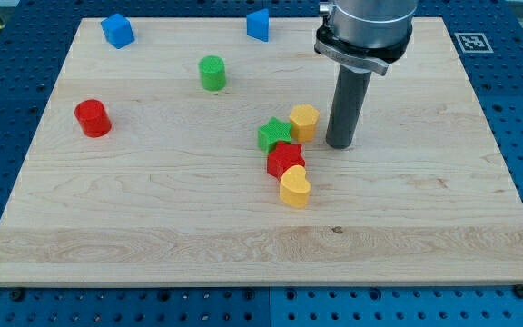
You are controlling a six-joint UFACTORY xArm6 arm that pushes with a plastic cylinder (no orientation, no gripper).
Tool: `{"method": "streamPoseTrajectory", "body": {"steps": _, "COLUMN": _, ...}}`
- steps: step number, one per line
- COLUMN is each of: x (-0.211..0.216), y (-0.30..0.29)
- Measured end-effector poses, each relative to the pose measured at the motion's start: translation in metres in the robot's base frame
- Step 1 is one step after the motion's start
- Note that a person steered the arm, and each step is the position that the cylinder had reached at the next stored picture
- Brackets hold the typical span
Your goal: Push the yellow hexagon on top of the green star
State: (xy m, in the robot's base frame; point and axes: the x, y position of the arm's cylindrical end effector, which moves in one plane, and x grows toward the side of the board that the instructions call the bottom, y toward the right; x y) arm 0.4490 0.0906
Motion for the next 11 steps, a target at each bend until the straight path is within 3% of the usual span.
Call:
{"method": "streamPoseTrajectory", "body": {"steps": 2, "x": -0.01, "y": 0.0}}
{"method": "streamPoseTrajectory", "body": {"steps": 3, "x": 0.013, "y": -0.005}}
{"method": "streamPoseTrajectory", "body": {"steps": 5, "x": -0.016, "y": -0.042}}
{"method": "streamPoseTrajectory", "body": {"steps": 8, "x": -0.032, "y": 0.015}}
{"method": "streamPoseTrajectory", "body": {"steps": 9, "x": -0.067, "y": 0.0}}
{"method": "streamPoseTrajectory", "body": {"steps": 11, "x": -0.069, "y": -0.044}}
